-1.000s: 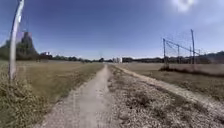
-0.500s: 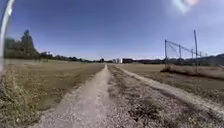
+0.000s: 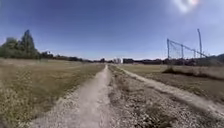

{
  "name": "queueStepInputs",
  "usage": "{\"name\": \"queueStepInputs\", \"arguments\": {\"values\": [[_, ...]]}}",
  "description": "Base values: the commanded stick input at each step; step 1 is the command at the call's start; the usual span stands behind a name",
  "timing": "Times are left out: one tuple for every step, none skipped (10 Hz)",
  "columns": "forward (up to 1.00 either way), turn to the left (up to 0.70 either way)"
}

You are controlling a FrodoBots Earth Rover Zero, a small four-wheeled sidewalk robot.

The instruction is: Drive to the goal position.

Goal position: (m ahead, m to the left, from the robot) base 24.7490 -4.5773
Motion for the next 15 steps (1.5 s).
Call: {"name": "queueStepInputs", "arguments": {"values": [[0.70,0.03],[0.70,0.16],[0.70,0.28],[0.70,0.35],[0.70,0.23],[0.70,0.06],[0.70,0.03],[0.70,0.00],[0.70,0.00],[0.70,0.00],[0.70,0.00],[0.70,0.00],[0.70,0.00],[0.70,0.00],[0.70,0.00]]}}
